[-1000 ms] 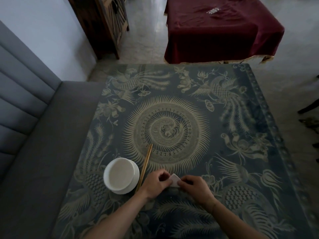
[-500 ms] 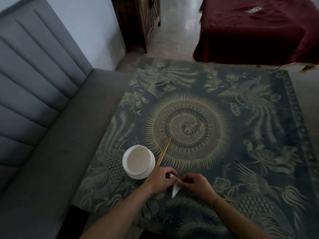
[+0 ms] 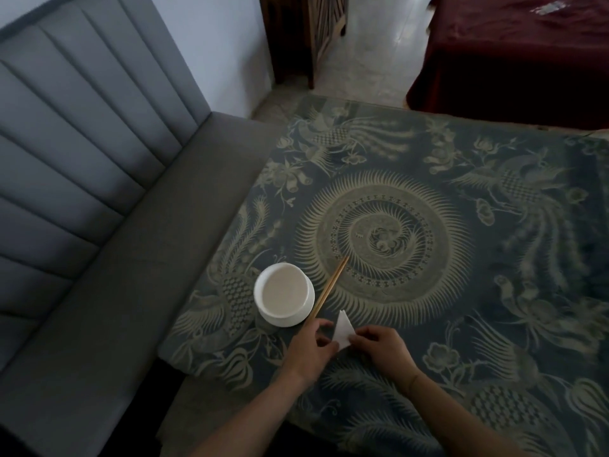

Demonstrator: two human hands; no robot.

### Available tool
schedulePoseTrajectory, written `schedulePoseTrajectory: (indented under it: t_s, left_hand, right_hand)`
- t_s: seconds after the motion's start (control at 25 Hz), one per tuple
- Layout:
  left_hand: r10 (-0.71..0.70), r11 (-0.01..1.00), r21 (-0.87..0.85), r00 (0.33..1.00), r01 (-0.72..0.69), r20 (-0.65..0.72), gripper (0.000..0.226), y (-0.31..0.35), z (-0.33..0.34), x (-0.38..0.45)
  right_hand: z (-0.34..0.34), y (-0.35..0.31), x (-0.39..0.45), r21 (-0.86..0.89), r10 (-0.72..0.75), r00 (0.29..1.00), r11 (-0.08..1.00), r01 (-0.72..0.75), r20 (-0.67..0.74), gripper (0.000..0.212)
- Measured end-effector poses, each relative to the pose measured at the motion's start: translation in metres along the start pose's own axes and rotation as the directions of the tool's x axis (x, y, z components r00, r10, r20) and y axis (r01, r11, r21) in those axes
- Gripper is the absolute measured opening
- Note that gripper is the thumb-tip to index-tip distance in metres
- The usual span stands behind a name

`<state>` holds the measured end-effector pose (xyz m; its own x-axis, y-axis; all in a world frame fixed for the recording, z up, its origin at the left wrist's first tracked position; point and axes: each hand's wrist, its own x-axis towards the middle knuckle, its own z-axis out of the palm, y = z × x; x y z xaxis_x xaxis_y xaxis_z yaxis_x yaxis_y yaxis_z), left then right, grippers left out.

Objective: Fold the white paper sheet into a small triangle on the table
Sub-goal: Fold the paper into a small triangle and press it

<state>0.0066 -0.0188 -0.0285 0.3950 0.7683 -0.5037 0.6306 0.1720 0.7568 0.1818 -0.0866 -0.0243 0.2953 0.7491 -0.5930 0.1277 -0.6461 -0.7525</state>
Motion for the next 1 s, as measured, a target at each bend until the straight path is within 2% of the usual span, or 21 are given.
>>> schedulePoseTrajectory:
  t_s: [0.16,0.32,0.52,0.72,1.0]
  left_hand:
    - [0.098,0.987,0.134,0.995,-0.092,-0.038,0.022,0.003,-0.002,0.000]
    - [0.148,0.969,0.203,0.989,-0.143,-0.009,0.016,0.008,-0.008,0.005]
    - [0.197,0.946,0.270,0.980,-0.179,-0.040,0.018,0.005,-0.009,0.007]
    - [0.315,0.882,0.404,0.941,-0.244,-0.121,0.017,-0.011,-0.005,-0.002]
    - [0.427,0.737,0.601,0.902,-0.309,-0.060,0.013,-0.009,-0.010,-0.003]
  right_hand:
    - [0.004,-0.007,0.007,-0.142,-0.047,0.998,0.989,0.041,-0.040,0.007]
    - [0.013,-0.017,0.018,-0.147,-0.063,0.993,0.988,0.048,-0.097,0.011]
    - [0.017,-0.025,0.032,-0.130,-0.055,0.982,0.991,0.031,-0.180,0.009]
    - [0.022,-0.032,0.039,-0.344,-0.089,0.965,0.939,-0.002,-0.248,0.013]
    - [0.028,-0.037,0.041,-0.519,-0.206,0.945,0.853,0.046,-0.254,0.018]
